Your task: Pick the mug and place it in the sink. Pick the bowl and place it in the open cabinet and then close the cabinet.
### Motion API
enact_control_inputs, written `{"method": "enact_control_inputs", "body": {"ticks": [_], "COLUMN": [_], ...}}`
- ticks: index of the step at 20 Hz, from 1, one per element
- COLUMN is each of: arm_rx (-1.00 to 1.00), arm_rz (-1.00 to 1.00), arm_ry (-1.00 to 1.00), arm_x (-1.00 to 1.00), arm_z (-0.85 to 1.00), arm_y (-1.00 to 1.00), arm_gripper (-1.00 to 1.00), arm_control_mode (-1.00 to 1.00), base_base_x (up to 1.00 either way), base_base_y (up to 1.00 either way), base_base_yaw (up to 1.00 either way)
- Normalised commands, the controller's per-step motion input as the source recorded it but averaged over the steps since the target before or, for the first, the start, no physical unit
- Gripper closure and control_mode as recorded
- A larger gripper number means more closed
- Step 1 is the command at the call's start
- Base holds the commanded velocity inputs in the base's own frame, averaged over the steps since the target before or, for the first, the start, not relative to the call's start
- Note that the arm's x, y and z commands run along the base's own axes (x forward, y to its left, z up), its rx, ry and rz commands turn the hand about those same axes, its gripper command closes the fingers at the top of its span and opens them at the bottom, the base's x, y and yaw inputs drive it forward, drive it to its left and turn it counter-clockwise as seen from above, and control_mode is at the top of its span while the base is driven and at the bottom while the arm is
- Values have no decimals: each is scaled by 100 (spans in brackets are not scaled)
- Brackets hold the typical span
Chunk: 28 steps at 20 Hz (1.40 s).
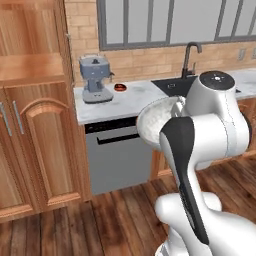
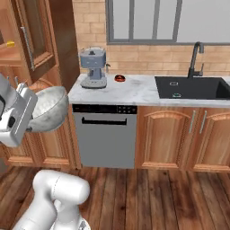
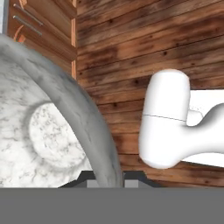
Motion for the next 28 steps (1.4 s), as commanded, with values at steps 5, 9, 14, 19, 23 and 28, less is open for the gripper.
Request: {"method": "enact_control_inputs", "body": {"ticks": [5,9,14,19,23,28], "arm_rx": [0,0,0,0,0,0], "arm_rz": [0,0,0,0,0,0], "arm_ry": [0,0,0,0,0,0], "arm_x": [0,0,0,0,0,0], "arm_z": [0,0,0,0,0,0], "arm_y": [0,0,0,0,0,0], "arm_gripper": [100,100,100,100,100,100], "arm_control_mode": [100,100,100,100,100,100], "base_base_x": [-12,-53,-24,18,95,58], "base_base_y": [75,93,100,100,62,25], "base_base_yaw": [-8,-9,-12,-14,-16,-9]}}
